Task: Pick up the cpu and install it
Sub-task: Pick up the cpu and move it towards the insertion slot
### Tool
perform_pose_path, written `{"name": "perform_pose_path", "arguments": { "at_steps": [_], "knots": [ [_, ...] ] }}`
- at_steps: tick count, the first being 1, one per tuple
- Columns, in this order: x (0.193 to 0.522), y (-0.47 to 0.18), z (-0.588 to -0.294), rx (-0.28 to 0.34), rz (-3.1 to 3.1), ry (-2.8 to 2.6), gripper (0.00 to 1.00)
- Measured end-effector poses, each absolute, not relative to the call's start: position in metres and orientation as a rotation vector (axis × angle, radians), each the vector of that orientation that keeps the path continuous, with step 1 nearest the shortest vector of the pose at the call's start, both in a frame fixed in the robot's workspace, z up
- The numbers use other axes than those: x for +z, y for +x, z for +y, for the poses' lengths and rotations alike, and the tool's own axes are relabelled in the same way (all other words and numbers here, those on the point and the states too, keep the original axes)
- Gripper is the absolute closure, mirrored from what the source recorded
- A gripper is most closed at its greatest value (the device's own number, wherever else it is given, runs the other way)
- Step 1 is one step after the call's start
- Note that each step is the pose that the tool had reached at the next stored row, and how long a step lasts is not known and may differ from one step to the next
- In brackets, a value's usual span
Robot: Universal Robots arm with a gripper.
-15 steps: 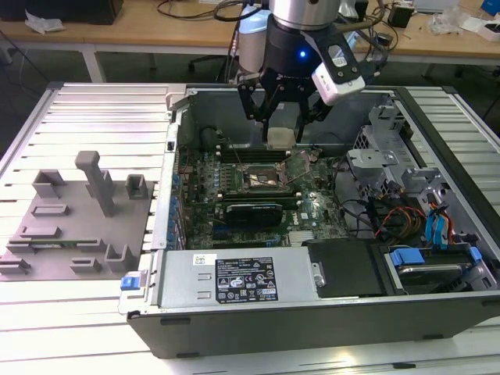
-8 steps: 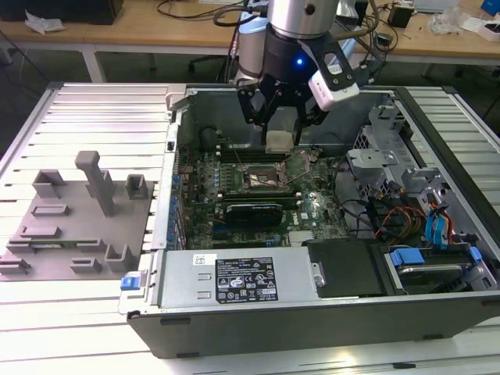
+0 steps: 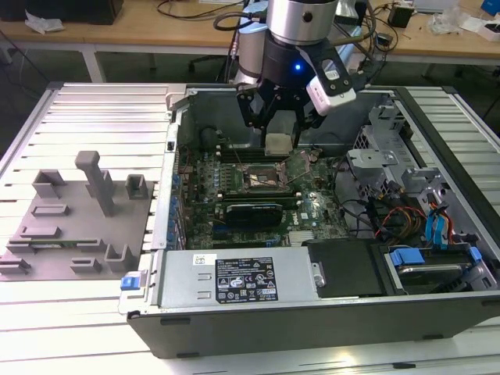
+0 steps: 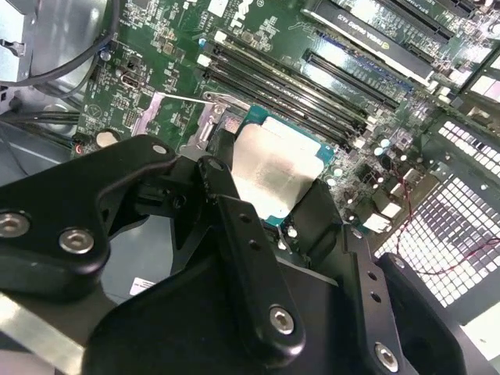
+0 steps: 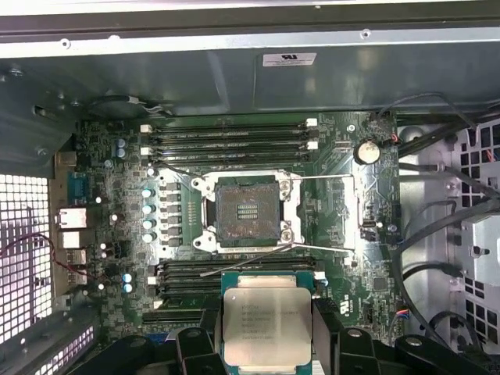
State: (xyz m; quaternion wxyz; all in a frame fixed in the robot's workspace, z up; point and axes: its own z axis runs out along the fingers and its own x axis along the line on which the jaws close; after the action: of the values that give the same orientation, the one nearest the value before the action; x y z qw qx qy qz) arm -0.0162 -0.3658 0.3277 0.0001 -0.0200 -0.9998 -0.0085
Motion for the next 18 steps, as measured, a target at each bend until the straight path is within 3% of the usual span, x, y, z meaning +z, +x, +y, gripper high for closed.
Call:
{"name": "perform_pose_path", "arguments": {
  "at_steps": [18],
  "knots": [
    [0.295, -0.017, -0.357, -0.027, -3.141, -0.063, 0.45]
  ]
}}
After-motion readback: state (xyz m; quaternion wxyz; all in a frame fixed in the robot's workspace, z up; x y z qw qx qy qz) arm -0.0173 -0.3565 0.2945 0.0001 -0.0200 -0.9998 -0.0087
